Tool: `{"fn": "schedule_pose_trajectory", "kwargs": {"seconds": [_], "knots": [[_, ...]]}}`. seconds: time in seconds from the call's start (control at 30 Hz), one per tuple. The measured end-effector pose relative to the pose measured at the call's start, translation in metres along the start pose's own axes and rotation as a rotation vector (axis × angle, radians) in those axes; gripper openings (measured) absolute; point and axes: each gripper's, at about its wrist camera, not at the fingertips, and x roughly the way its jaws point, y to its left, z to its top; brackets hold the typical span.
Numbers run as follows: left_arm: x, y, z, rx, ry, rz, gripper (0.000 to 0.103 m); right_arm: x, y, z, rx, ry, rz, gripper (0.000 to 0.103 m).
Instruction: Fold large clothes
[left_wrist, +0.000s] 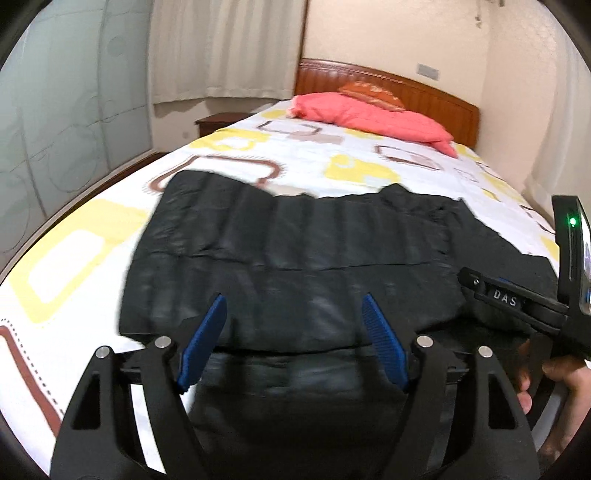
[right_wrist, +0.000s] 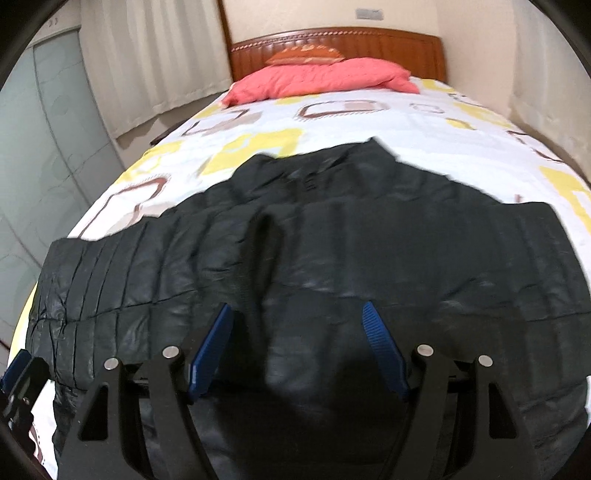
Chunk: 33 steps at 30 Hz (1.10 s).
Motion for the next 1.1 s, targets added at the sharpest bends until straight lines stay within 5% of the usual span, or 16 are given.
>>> {"fn": "schedule_pose_trajectory", "kwargs": {"seconds": [0.07, 0.13, 0.43, 0.9, 1.1], "knots": [[0.004, 0.014, 0.000, -0.030, 0.017, 0.014, 0.076, 0.009, 0.012, 0.002, -0.019, 0.014, 0.024, 0.040], [0.006, 0.023, -0.001, -0.053, 0.026, 0.017, 0.076, 0.009, 0.015, 0.003, -0.015, 0.022, 0.060, 0.022], [-0.007, 0.021, 0.002, -0.058, -0.016, -0.012, 0.076, -0.014, -0.018, 0.004, 0.012, -0.038, 0.018, 0.015], [-0.018, 0.014, 0.010, -0.068, -0.052, -0.044, 0.079, -0.064, -0.128, -0.002, 0.055, -0.107, -0.191, 0.012], [-0.011, 0.009, 0.005, -0.077, -0.027, -0.056, 0.080, -0.049, -0.134, -0.018, 0.124, -0.012, -0.054, 0.012]]}}
